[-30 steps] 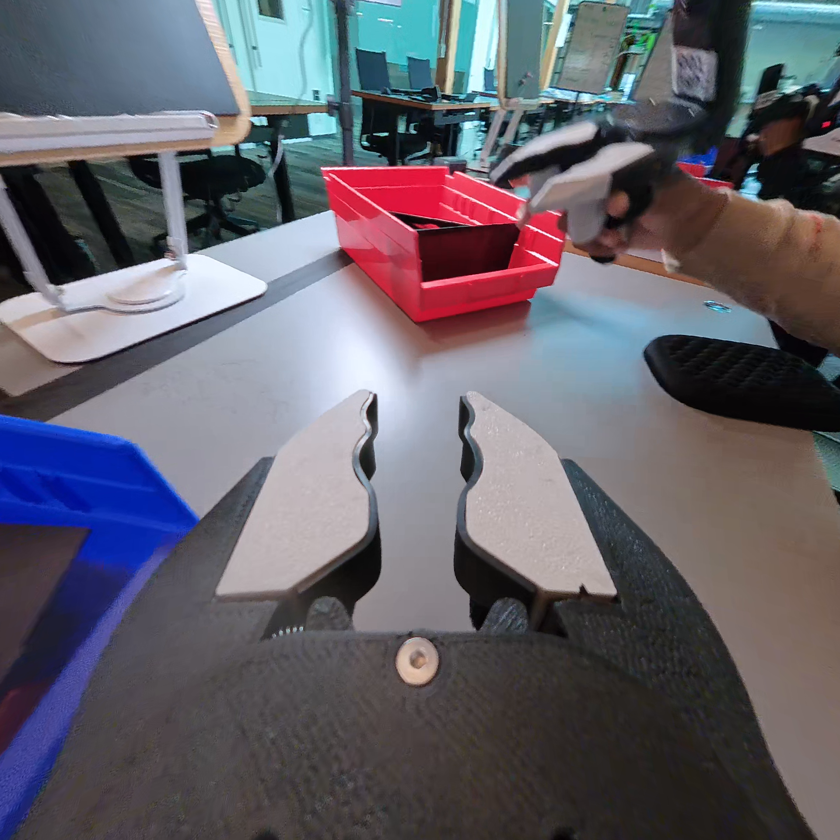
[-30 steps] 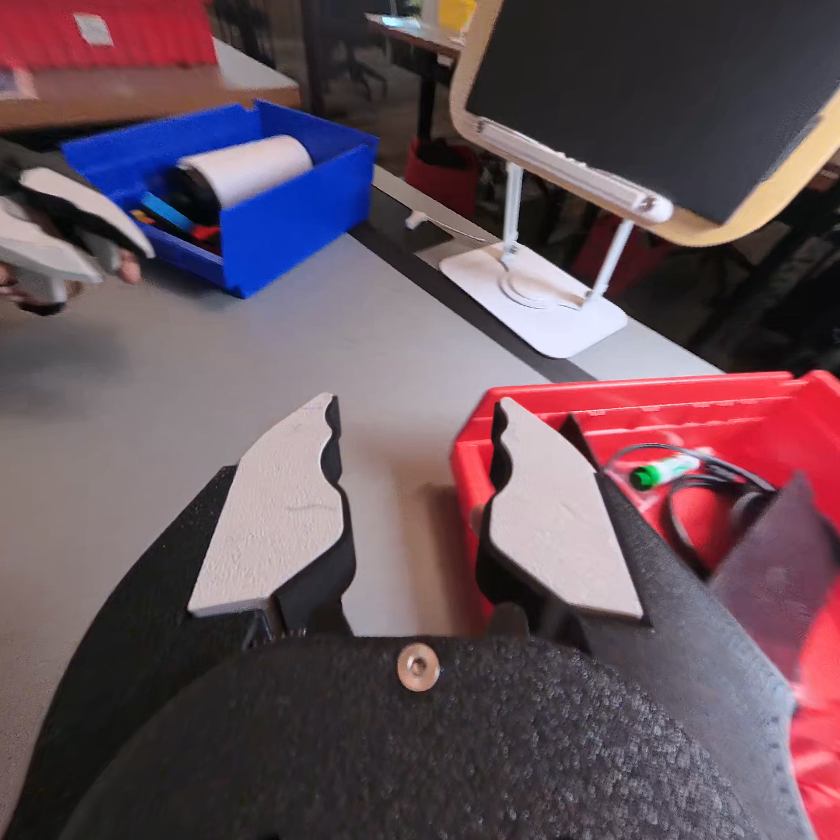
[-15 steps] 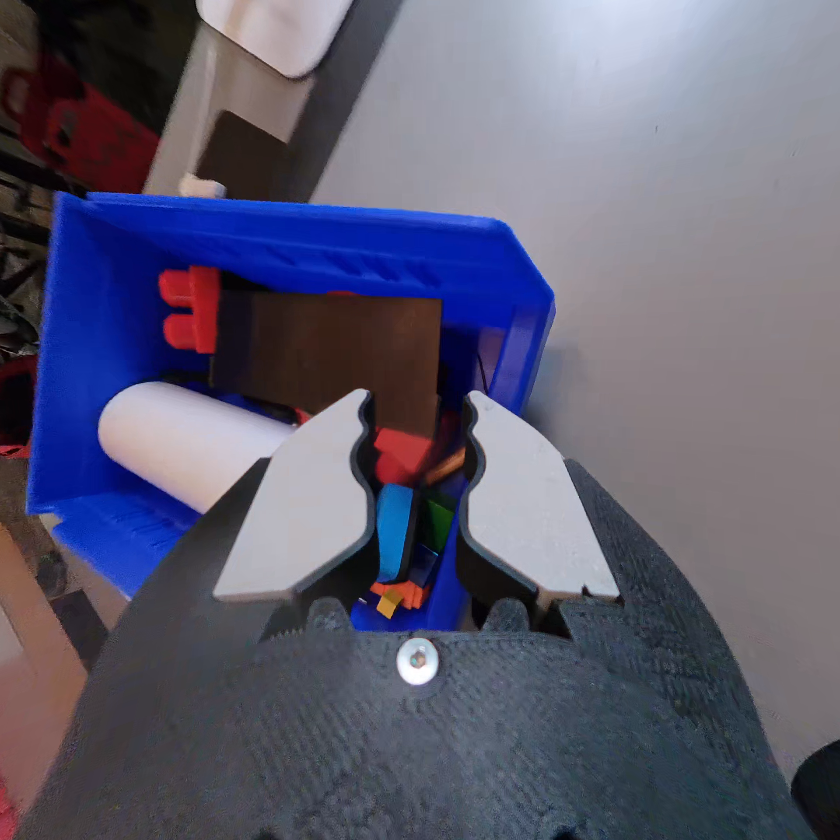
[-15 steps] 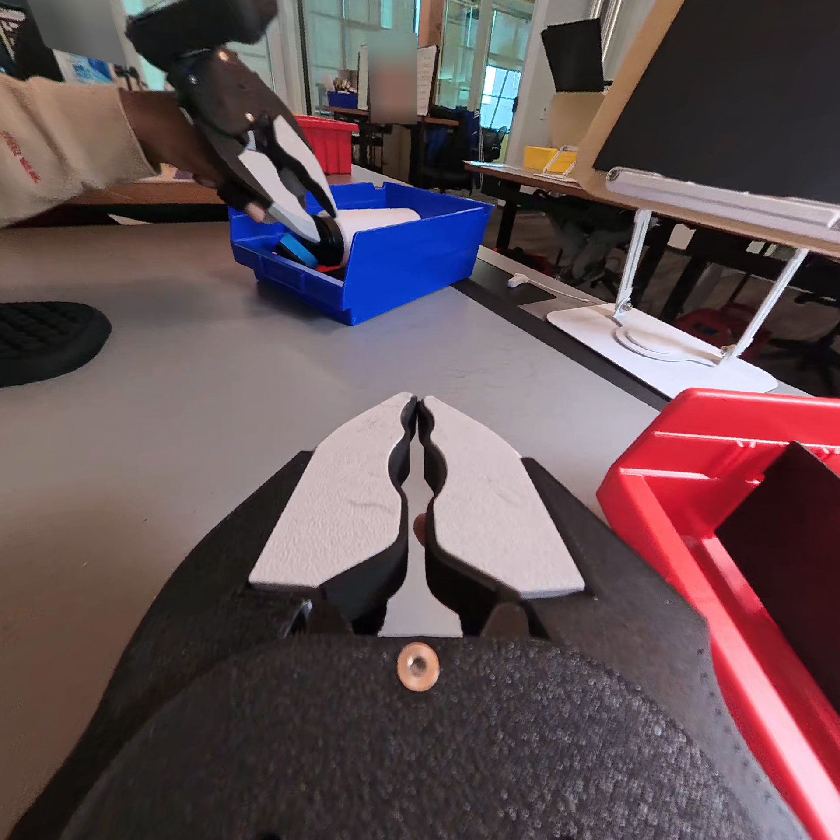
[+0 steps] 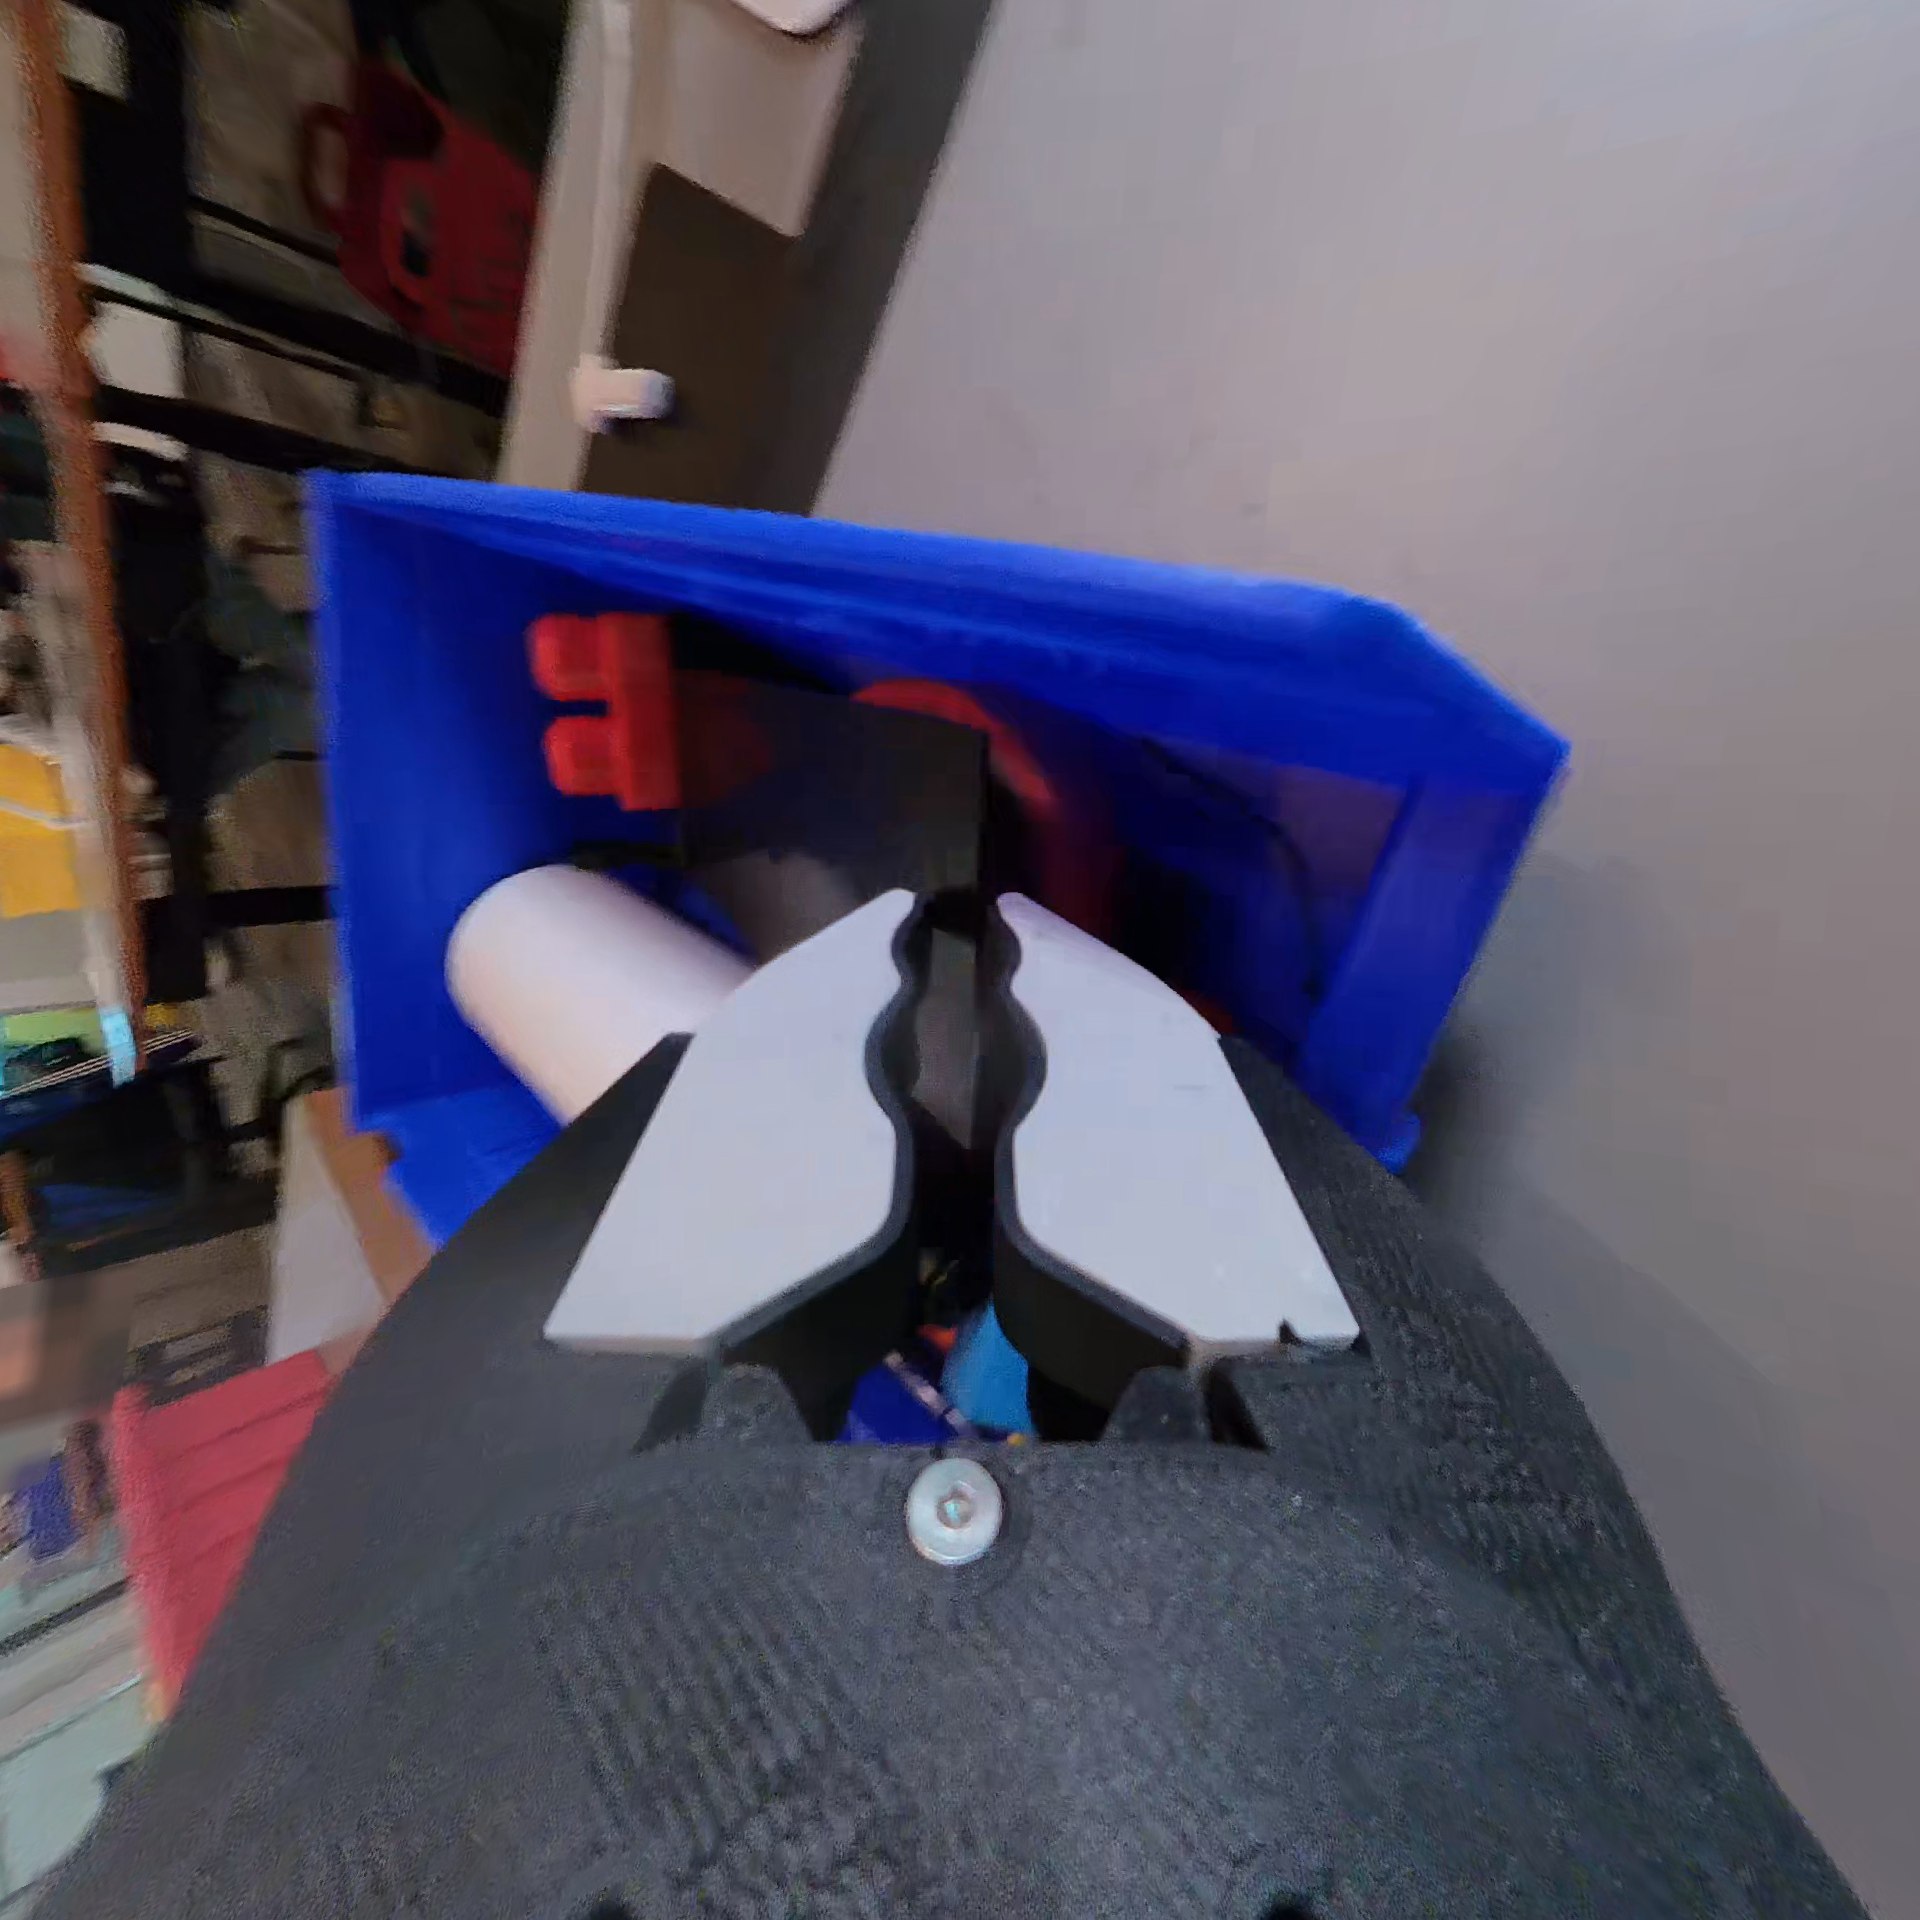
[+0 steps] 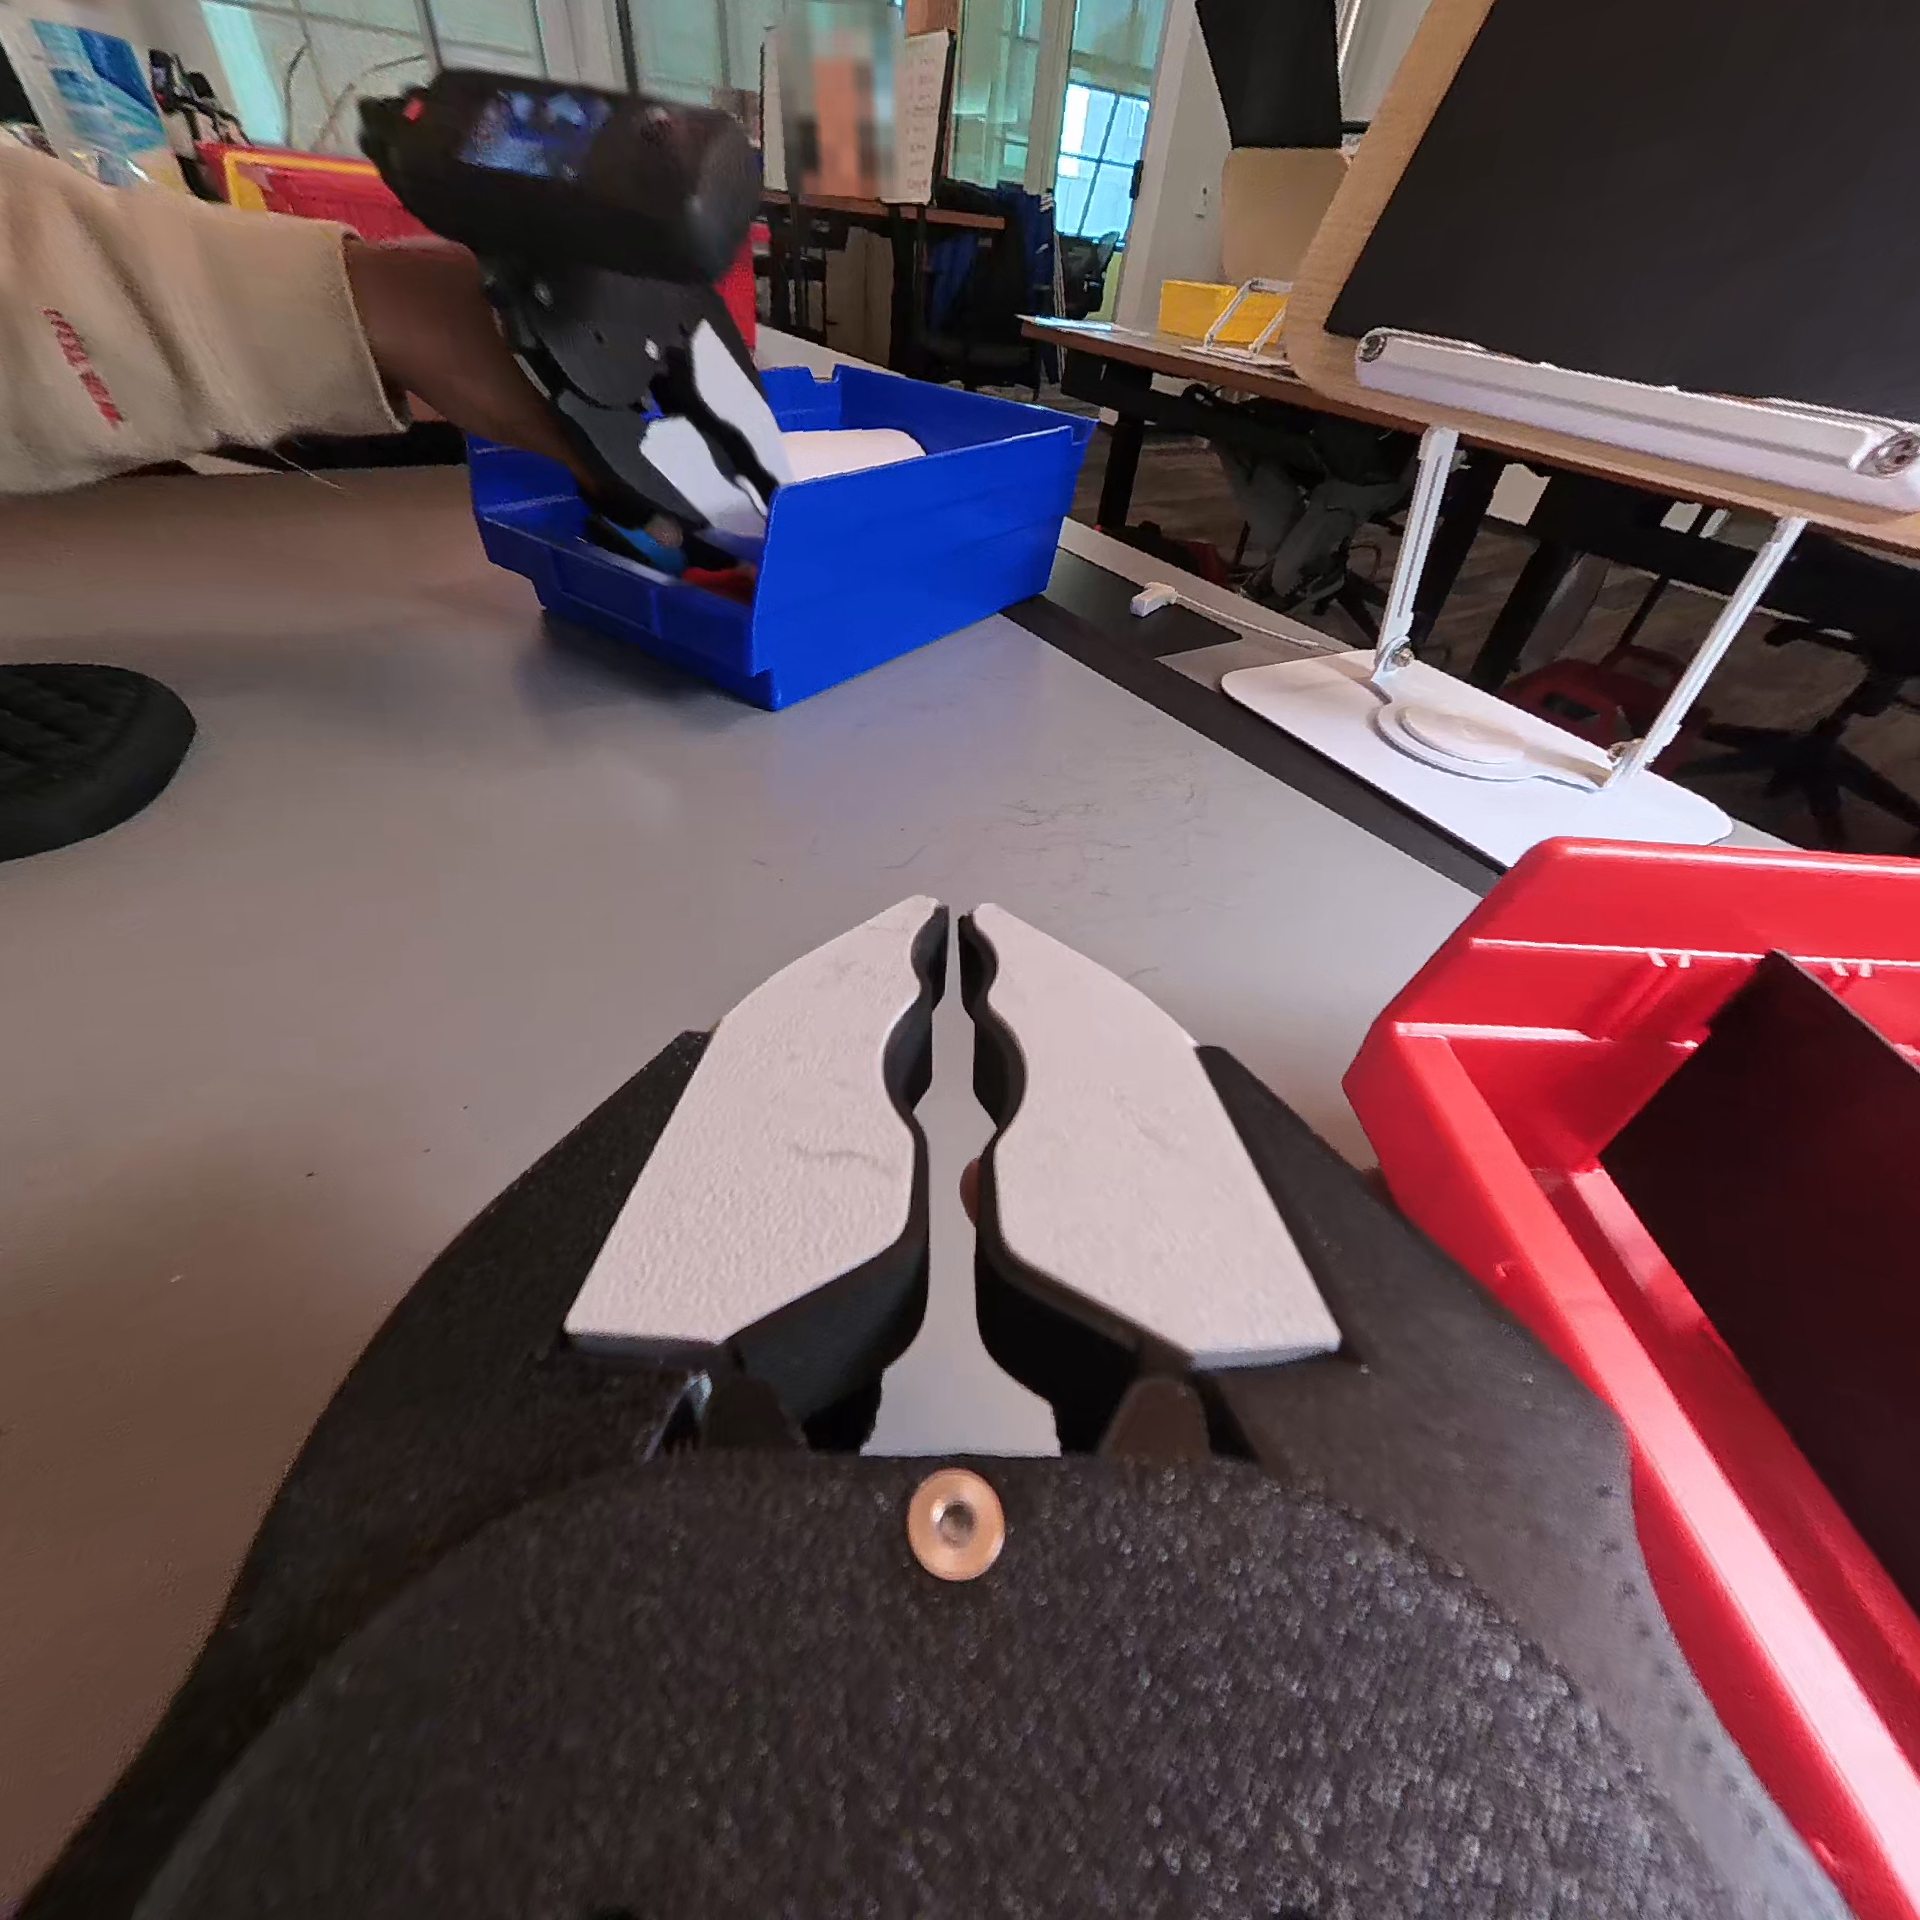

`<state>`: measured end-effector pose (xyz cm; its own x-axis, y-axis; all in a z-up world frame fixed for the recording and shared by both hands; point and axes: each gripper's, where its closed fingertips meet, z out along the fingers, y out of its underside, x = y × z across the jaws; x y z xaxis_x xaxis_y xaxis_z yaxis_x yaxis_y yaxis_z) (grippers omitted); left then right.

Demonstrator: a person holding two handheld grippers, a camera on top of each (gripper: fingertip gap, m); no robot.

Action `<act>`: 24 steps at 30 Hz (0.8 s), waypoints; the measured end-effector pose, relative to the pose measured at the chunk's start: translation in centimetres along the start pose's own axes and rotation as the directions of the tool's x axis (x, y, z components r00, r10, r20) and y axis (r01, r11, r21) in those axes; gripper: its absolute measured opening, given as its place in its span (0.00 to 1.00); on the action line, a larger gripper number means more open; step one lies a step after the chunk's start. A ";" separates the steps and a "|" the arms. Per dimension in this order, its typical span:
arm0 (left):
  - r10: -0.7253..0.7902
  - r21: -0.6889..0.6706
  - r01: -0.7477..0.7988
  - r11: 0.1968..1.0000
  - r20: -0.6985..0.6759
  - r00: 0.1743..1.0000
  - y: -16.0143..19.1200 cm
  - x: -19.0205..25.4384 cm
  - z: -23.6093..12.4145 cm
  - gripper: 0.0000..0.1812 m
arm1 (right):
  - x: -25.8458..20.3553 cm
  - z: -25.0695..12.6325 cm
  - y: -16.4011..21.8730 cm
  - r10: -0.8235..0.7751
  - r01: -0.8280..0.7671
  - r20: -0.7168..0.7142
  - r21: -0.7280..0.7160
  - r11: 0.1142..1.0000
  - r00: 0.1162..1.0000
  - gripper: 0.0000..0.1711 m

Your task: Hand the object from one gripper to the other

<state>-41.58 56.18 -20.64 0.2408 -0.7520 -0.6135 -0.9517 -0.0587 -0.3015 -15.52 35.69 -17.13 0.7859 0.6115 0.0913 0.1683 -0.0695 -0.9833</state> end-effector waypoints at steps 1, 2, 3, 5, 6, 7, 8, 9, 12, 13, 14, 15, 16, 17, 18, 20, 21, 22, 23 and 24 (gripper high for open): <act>-0.001 0.011 0.000 1.000 0.051 0.999 0.1 -1.1 -0.7 0.04 | 0.0 -0.1 0.0 -0.006 0.006 -0.003 0.000 1.000 1.000 0.00; 0.010 0.026 -0.013 1.000 0.107 0.994 0.2 -2.3 -1.6 0.03 | 0.0 -0.1 0.0 -0.012 0.012 0.001 -0.001 1.000 1.000 0.00; 0.013 0.045 -0.020 0.999 0.156 0.988 0.2 -3.5 -2.5 0.02 | -0.1 -0.1 0.0 -0.019 0.019 0.008 -0.004 1.000 1.000 0.00; -0.026 0.113 0.001 0.994 0.221 0.975 0.0 -5.7 -5.0 0.02 | -0.3 0.0 -0.2 -0.042 0.042 0.008 0.001 0.999 0.999 0.00; -0.068 0.164 0.030 0.986 0.234 0.970 -0.3 -6.6 -6.5 0.02 | -0.5 -0.1 -0.3 -0.058 0.058 0.014 0.010 0.998 0.998 0.00; -0.118 0.222 0.062 0.973 0.249 0.961 -0.7 -7.6 -8.3 0.02 | -0.8 -0.1 -0.4 -0.069 0.069 0.021 0.016 0.998 0.997 0.00; -0.160 0.279 0.082 0.957 0.270 0.949 -1.0 -8.6 -10.2 0.02 | -1.0 0.0 -0.6 -0.074 0.073 0.028 0.018 0.997 0.997 0.00; -0.198 0.336 0.098 0.937 0.278 0.940 -1.3 -9.4 -12.1 0.01 | -1.3 0.0 -0.7 -0.071 0.070 0.042 0.017 0.997 0.997 0.00; -0.352 0.573 0.209 0.792 0.149 0.924 -3.1 -10.0 -17.9 0.02 | -1.9 0.4 -1.6 -0.048 0.046 0.060 0.039 0.998 0.997 0.00; -0.397 0.662 0.262 0.702 0.060 0.916 -4.0 -9.9 -19.9 0.01 | -2.1 0.6 -2.2 -0.039 0.035 0.068 0.053 0.998 0.997 0.00; -0.426 0.739 0.319 0.593 -0.048 0.903 -4.9 -9.6 -21.9 0.01 | -2.6 0.9 -2.9 -0.024 0.018 0.092 0.067 0.998 0.995 0.00; -0.426 0.797 0.376 0.472 -0.167 0.889 -6.0 -9.2 -23.8 0.01 | -3.2 1.2 -3.9 -0.005 -0.005 0.120 0.084 0.996 0.993 0.00; -0.404 0.830 0.431 0.354 -0.280 0.871 -7.0 -8.8 -25.6 0.01 | -3.7 1.6 -5.1 0.003 -0.019 0.139 0.112 0.994 0.990 0.00; -0.368 0.836 0.488 0.251 -0.384 0.847 -8.1 -8.3 -27.0 0.01 | -4.3 2.0 -6.6 -0.001 -0.021 0.153 0.146 0.989 0.988 0.00; -0.316 0.825 0.543 0.158 -0.478 0.819 -9.2 -7.9 -28.3 0.01 | -4.7 2.5 -8.1 -0.012 -0.015 0.154 0.170 0.985 0.988 0.02; -0.195 0.785 0.619 -0.018 -0.610 0.768 -11.3 -7.2 -30.8 0.01 | -5.2 3.5 -11.9 0.005 -0.043 0.167 0.226 0.973 0.986 0.08; -0.131 0.758 0.644 -0.102 -0.652 0.747 -12.2 -7.0 -32.1 0.01 | -5.4 3.9 -14.0 0.052 -0.103 0.197 0.255 0.961 0.979 0.11; -0.070 0.716 0.673 -0.182 -0.693 0.718 -13.0 -6.8 -33.3 0.01 | -5.7 4.3 -15.8 0.101 -0.169 0.244 0.277 0.946 0.965 0.14; -0.009 0.662 0.708 -0.247 -0.732 0.681 -13.9 -6.7 -34.2 0.01 | -5.9 4.7 -17.5 0.140 -0.229 0.290 0.298 0.927 0.947 0.18; 0.052 0.604 0.740 -0.295 -0.764 0.644 -14.8 -6.3 -34.9 0.01 | -6.2 5.1 -19.1 0.166 -0.276 0.323 0.332 0.902 0.932 0.21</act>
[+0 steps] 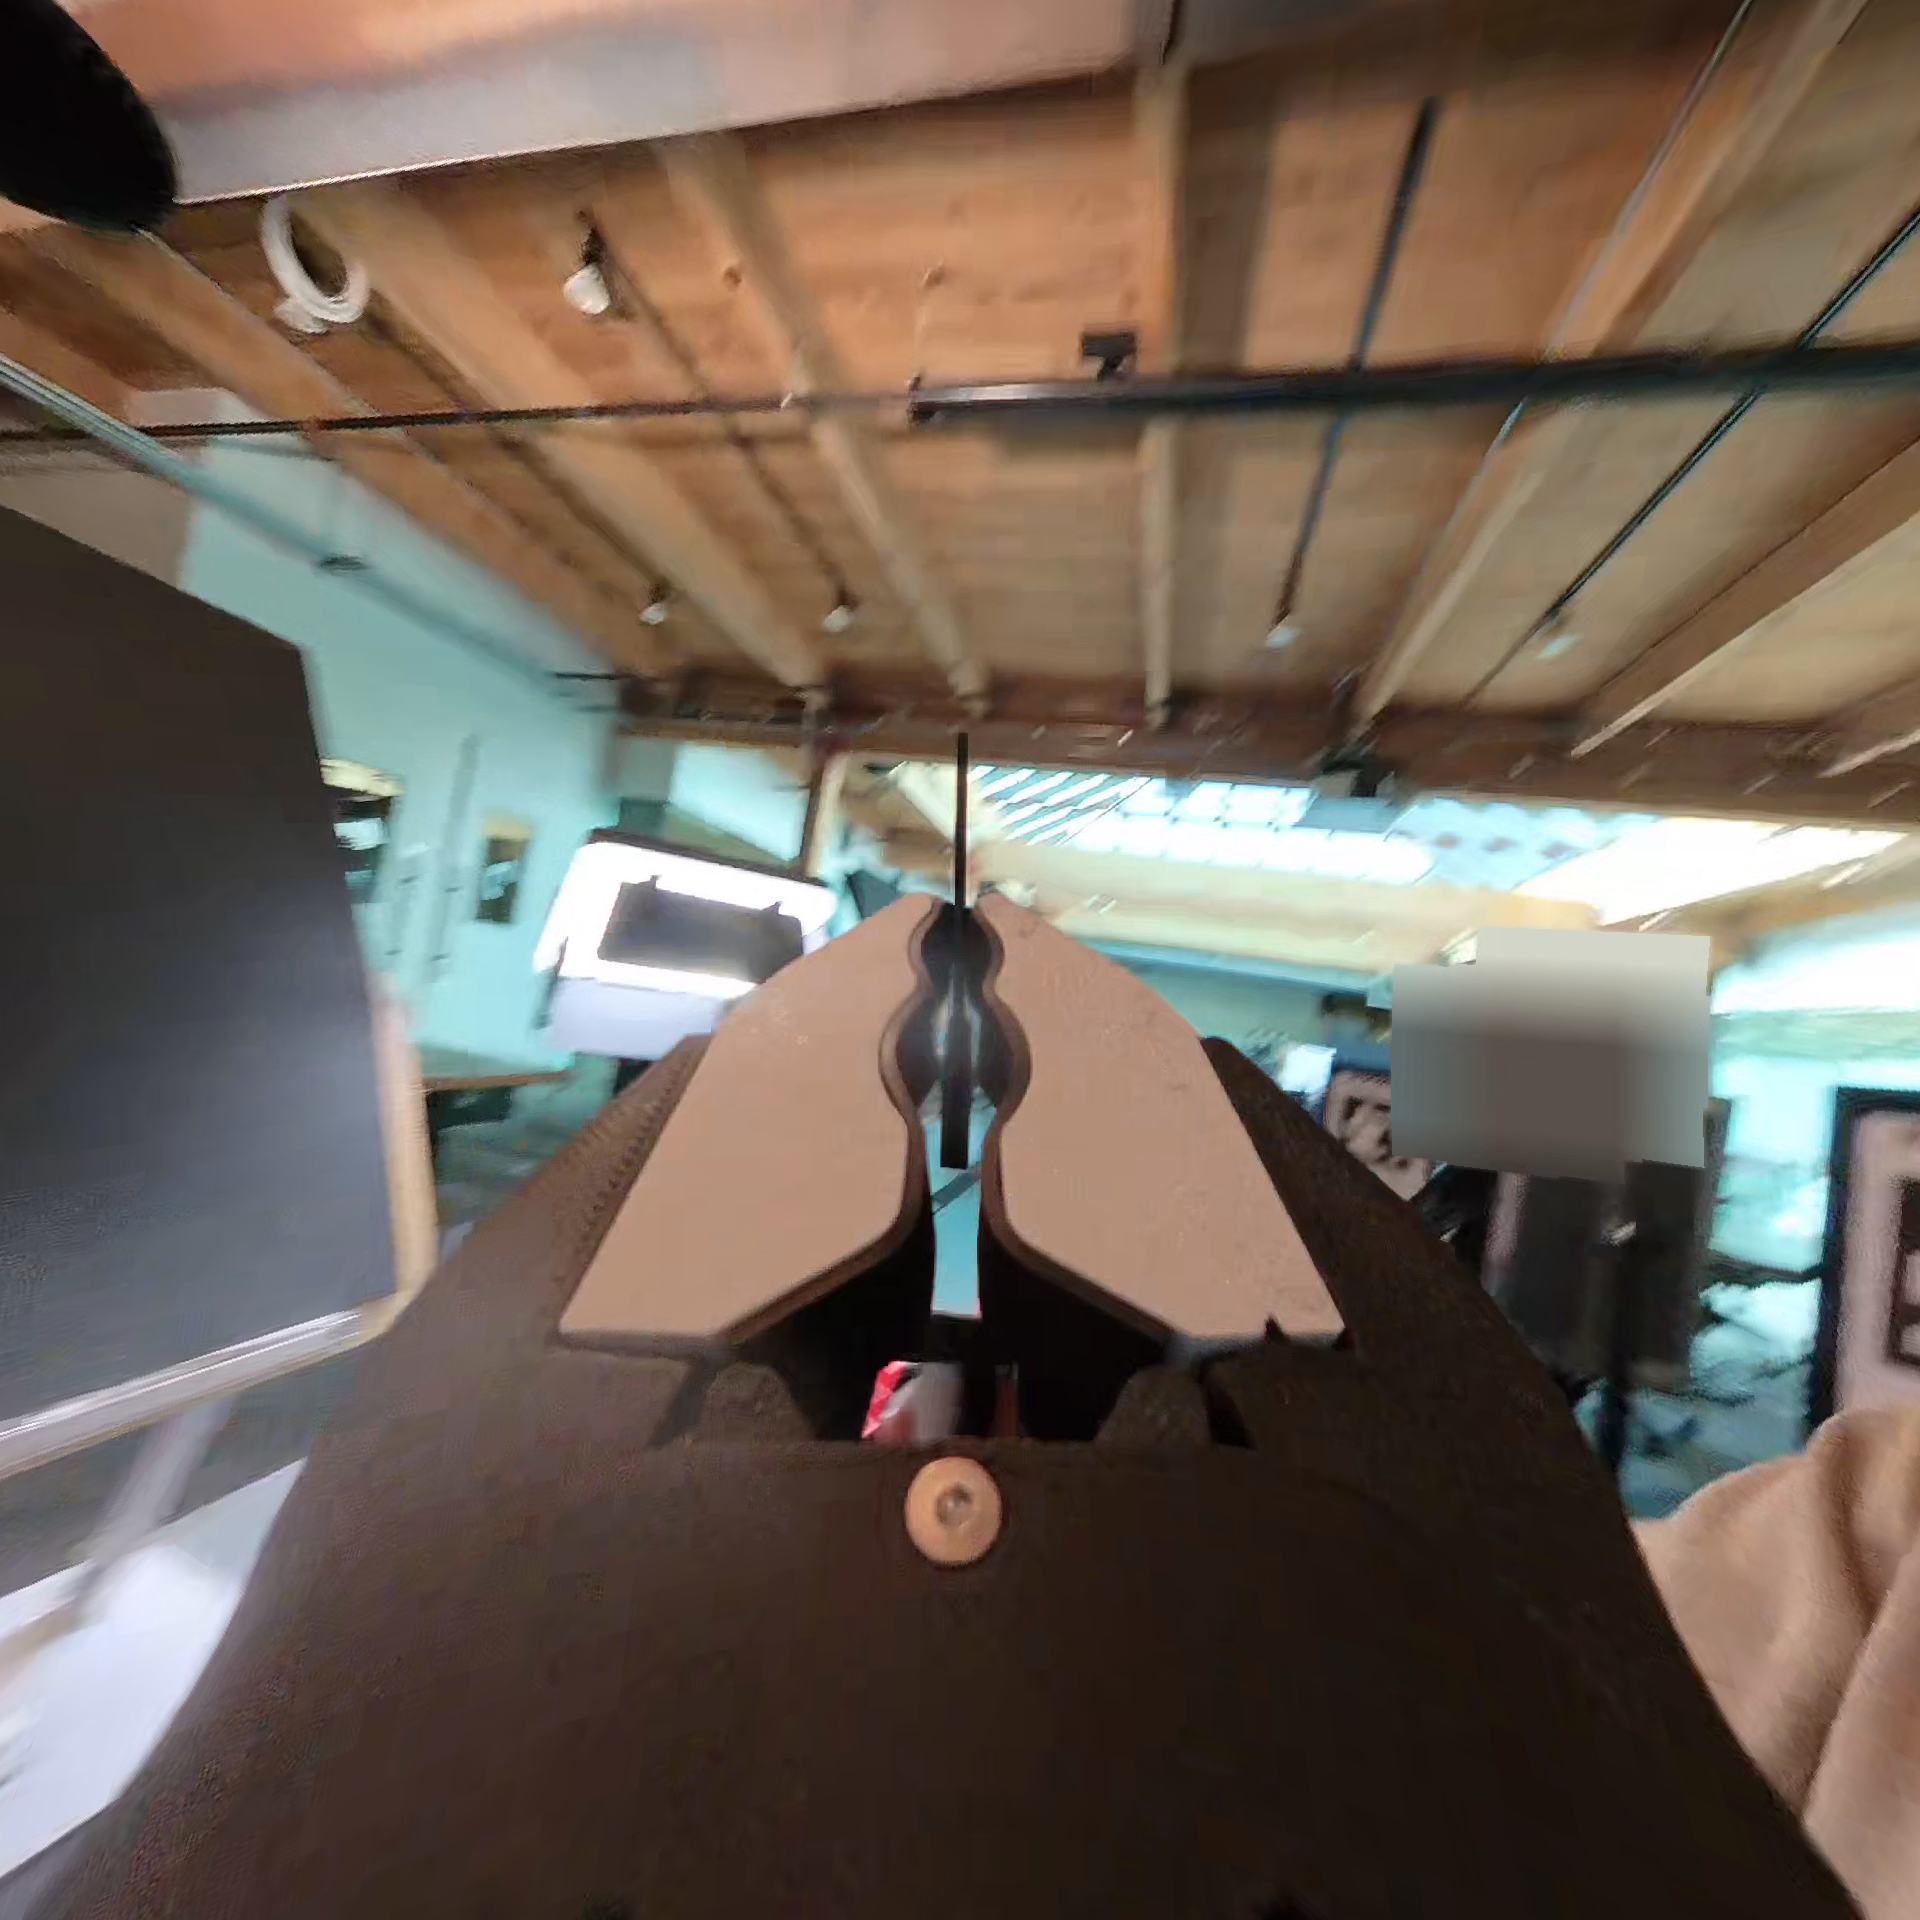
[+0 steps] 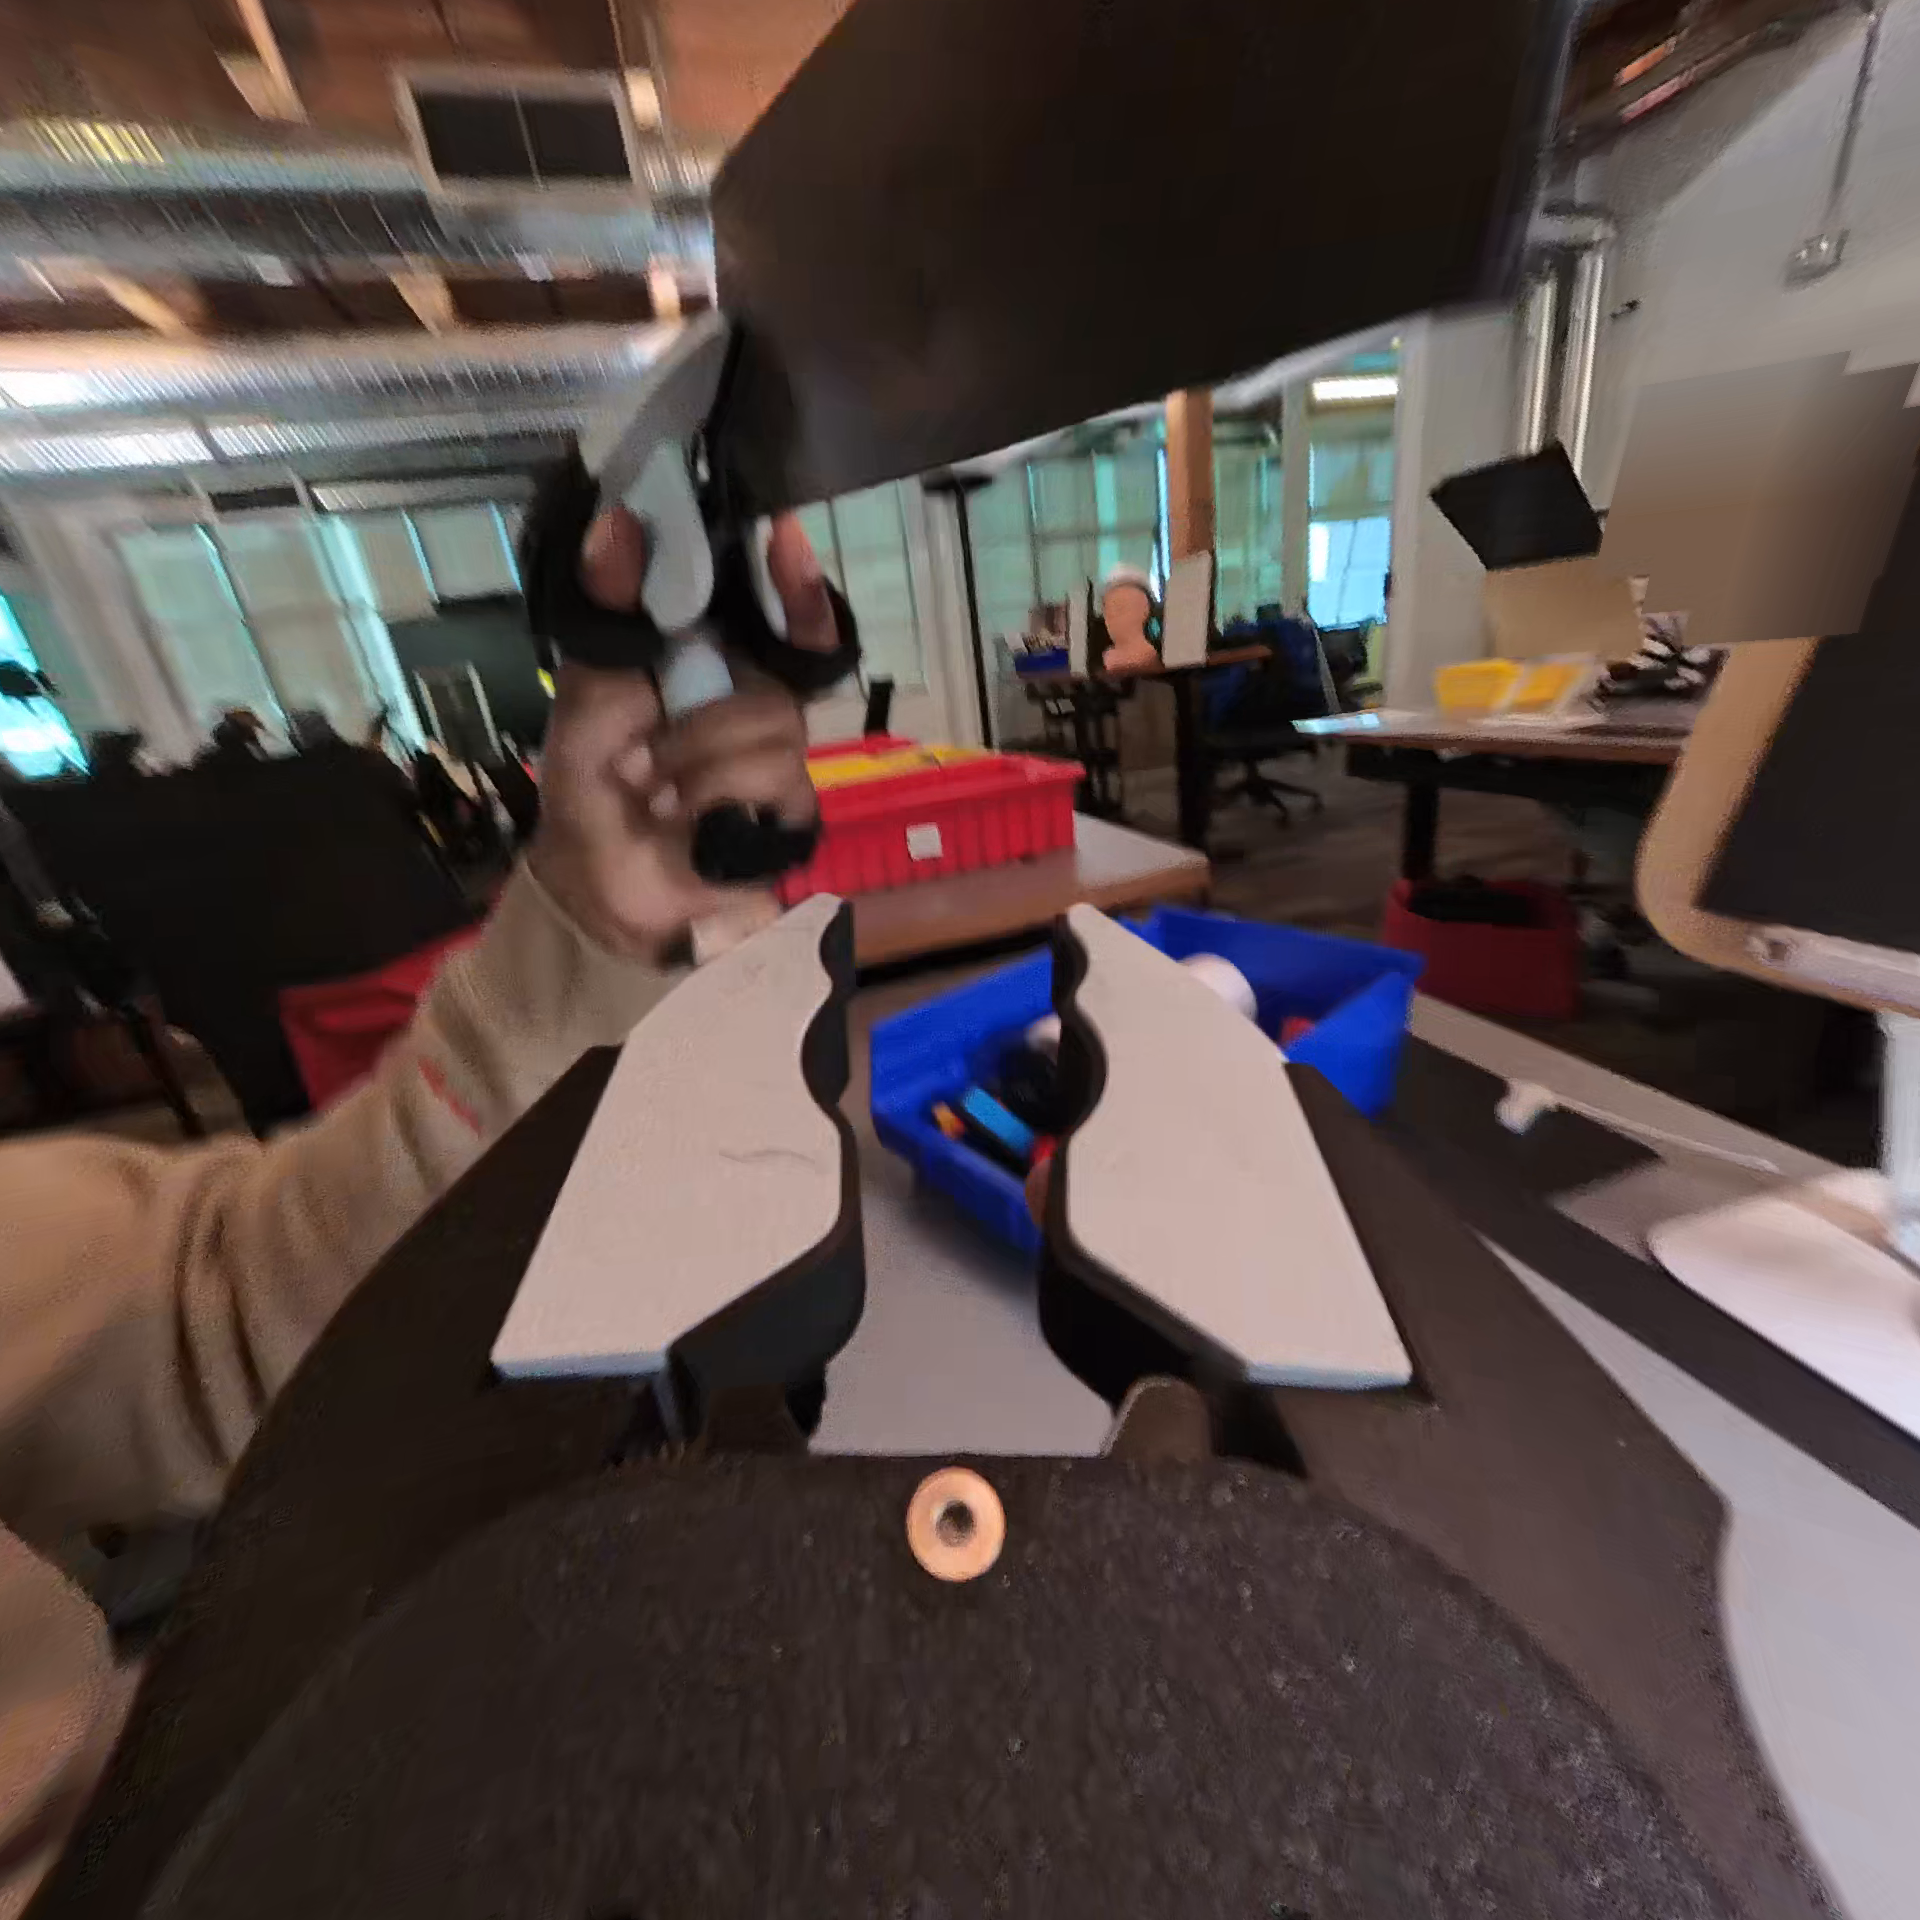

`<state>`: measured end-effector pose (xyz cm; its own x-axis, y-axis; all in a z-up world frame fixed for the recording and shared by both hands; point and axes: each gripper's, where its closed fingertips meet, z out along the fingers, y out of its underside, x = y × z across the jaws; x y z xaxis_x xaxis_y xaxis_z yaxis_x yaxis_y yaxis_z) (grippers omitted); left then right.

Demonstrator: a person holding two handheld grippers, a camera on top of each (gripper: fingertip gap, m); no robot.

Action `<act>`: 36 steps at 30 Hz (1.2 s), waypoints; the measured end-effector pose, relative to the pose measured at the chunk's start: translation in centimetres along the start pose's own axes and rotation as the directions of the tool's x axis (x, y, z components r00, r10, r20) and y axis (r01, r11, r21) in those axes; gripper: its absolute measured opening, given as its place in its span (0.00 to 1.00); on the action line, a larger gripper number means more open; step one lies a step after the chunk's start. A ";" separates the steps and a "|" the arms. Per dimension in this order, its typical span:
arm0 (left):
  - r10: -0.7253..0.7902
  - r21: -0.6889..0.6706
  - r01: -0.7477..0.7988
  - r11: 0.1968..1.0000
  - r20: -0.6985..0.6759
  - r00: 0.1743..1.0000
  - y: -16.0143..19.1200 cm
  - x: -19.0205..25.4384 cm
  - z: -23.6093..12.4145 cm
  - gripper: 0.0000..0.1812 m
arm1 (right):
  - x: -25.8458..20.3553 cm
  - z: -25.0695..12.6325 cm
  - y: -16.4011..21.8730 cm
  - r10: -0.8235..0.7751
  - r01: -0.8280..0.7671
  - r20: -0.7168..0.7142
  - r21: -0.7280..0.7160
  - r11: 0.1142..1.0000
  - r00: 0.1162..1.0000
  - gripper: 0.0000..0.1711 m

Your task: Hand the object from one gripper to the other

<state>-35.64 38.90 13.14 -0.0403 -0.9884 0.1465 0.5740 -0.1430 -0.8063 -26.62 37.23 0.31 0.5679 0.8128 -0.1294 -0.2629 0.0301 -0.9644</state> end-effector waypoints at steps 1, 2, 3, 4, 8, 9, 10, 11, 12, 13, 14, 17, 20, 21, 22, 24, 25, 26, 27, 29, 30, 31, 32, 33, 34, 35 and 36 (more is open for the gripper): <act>-0.057 0.036 0.059 0.998 -0.039 0.998 0.4 0.6 0.9 0.01 | -0.6 0.9 -1.4 0.032 -0.034 0.029 0.063 0.997 0.999 0.23; -0.114 0.059 0.118 0.991 -0.074 0.991 1.2 1.1 1.7 0.01 | -1.4 1.5 -2.9 0.062 -0.071 0.072 0.140 0.988 0.996 0.25; -0.168 0.067 0.175 0.982 -0.104 0.980 2.2 1.5 2.3 0.01 | -2.1 1.9 -4.5 0.078 -0.098 0.102 0.216 0.971 0.992 0.25; -0.213 0.065 0.223 0.973 -0.127 0.969 3.5 1.8 2.7 0.01 | -2.5 1.9 -5.8 0.078 -0.107 0.114 0.274 0.956 0.990 0.25; -0.352 0.004 0.358 0.934 -0.171 0.920 7.8 1.8 3.3 0.01 | -2.5 0.5 -7.7 0.031 -0.065 0.105 0.338 0.939 0.994 0.04; -0.368 -0.022 0.370 0.929 -0.171 0.914 8.4 1.8 3.5 0.01 | -2.1 0.0 -7.5 -0.013 -0.013 0.078 0.328 0.944 0.997 0.02; -0.361 -0.041 0.360 0.932 -0.171 0.917 8.9 1.8 3.5 0.01 | -1.9 -0.5 -7.3 -0.021 -0.008 0.089 0.313 0.950 0.996 0.02; -0.344 -0.050 0.340 0.939 -0.163 0.925 9.3 1.8 3.6 0.01 | -1.7 -0.8 -7.3 0.002 -0.035 0.108 0.299 0.954 0.994 0.02; -0.325 -0.047 0.322 0.946 -0.160 0.932 9.5 1.8 3.7 0.05 | -1.5 -1.2 -7.6 0.026 -0.064 0.126 0.307 0.950 0.992 0.01; -0.312 -0.040 0.309 0.950 -0.168 0.935 9.7 2.0 3.6 0.08 | -1.4 -1.8 -8.3 0.035 -0.079 0.130 0.351 0.933 0.991 0.01; -0.304 -0.041 0.301 0.953 -0.175 0.937 10.1 2.2 3.6 0.12 | -1.1 -2.5 -9.2 0.034 -0.077 0.115 0.399 0.914 0.993 0.01; -0.291 -0.072 0.282 0.957 -0.187 0.938 11.6 3.2 4.2 0.14 | -1.4 -3.5 -10.4 0.039 -0.098 0.138 0.455 0.885 0.990 0.01; -0.270 -0.046 0.266 0.963 -0.189 0.944 11.9 4.0 4.7 0.05 | -2.1 -2.5 -9.3 0.039 -0.102 0.156 0.419 0.902 0.987 0.01; -0.254 -0.037 0.251 0.967 -0.176 0.951 11.8 4.0 4.6 0.02 | -2.4 -2.0 -8.8 0.032 -0.093 0.155 0.402 0.911 0.987 0.01; -0.245 -0.036 0.243 0.969 -0.170 0.954 11.7 3.9 4.5 0.02 | -2.6 -1.8 -8.7 0.038 -0.099 0.158 0.404 0.909 0.987 0.01; -0.262 -0.012 0.264 0.964 -0.174 0.949 11.0 3.8 4.1 0.01 | -2.6 -1.5 -8.5 0.062 -0.121 0.164 0.380 0.917 0.984 0.02; -0.274 0.032 0.284 0.958 -0.178 0.945 10.0 3.5 3.7 0.01 | -2.7 -1.5 -8.6 0.058 -0.120 0.171 0.373 0.920 0.983 0.03; -0.283 0.065 0.298 0.952 -0.178 0.943 9.2 3.1 3.4 0.01 | -2.6 -1.7 -8.7 0.055 -0.116 0.169 0.379 0.918 0.984 0.08; -0.281 0.076 0.298 0.952 -0.178 0.943 8.7 2.9 3.1 0.01 | -2.4 -1.7 -8.7 0.057 -0.117 0.168 0.378 0.918 0.984 0.11; -0.265 0.085 0.281 0.956 -0.162 0.951 8.4 2.5 2.8 0.01 | -2.1 -1.7 -8.5 0.076 -0.140 0.183 0.371 0.918 0.980 0.12; -0.271 0.091 0.287 0.954 -0.158 0.950 8.4 2.3 2.8 0.01 | -2.1 -1.7 -8.4 0.084 -0.150 0.185 0.381 0.912 0.979 0.10; -0.283 0.103 0.301 0.948 -0.160 0.946 8.5 2.2 2.8 0.01 | -2.0 -1.7 -8.4 0.084 -0.149 0.177 0.397 0.906 0.981 0.02; -0.295 0.125 0.318 0.940 -0.170 0.940 8.4 2.2 2.8 0.01 | -2.2 -1.8 -8.5 0.071 -0.139 0.177 0.412 0.901 0.982 0.01; -0.302 0.148 0.330 0.932 -0.182 0.936 8.4 2.2 2.7 0.02 | -2.2 -1.7 -8.4 0.067 -0.134 0.173 0.415 0.900 0.983 0.01; -0.307 0.161 0.337 0.928 -0.185 0.934 8.6 2.2 2.8 0.06 | -2.4 -1.8 -8.5 0.063 -0.132 0.174 0.423 0.896 0.983 0.01; -0.312 0.157 0.341 0.927 -0.181 0.933 9.2 2.3 3.0 0.10 | -2.6 -1.9 -8.6 0.058 -0.131 0.174 0.442 0.887 0.983 0.01; -0.315 0.143 0.342 0.929 -0.182 0.931 9.9 2.6 3.3 0.10 | -2.8 -1.9 -8.7 0.057 -0.134 0.178 0.457 0.879 0.982 0.01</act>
